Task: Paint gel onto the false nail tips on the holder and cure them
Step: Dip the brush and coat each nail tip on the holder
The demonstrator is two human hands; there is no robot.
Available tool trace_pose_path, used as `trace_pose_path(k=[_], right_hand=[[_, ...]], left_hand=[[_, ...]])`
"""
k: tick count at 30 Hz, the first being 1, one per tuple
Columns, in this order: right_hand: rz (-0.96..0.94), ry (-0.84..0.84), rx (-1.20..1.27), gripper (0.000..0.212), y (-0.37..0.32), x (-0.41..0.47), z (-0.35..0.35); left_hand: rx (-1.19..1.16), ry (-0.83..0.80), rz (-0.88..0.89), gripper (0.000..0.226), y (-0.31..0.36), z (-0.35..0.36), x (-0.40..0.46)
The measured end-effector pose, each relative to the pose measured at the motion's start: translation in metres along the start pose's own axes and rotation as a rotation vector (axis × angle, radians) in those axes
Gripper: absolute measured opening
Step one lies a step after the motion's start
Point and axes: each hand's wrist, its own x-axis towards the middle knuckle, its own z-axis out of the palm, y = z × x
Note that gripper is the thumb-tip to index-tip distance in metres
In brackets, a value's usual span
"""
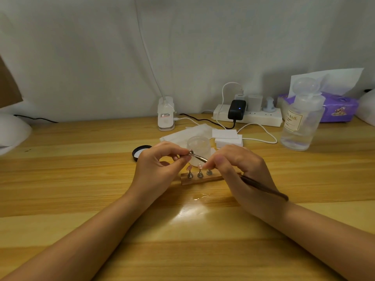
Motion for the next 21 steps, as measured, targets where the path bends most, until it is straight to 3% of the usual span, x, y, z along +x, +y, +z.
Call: trace_pose_path(k=[21], right_hand=[[0.037, 0.025, 0.095, 0.033, -0.0030, -0.0010, -0.0035]], left_hand=[[-0.002, 0.032, 0.002, 0.016, -0.0054, 0.0011, -0.0004]])
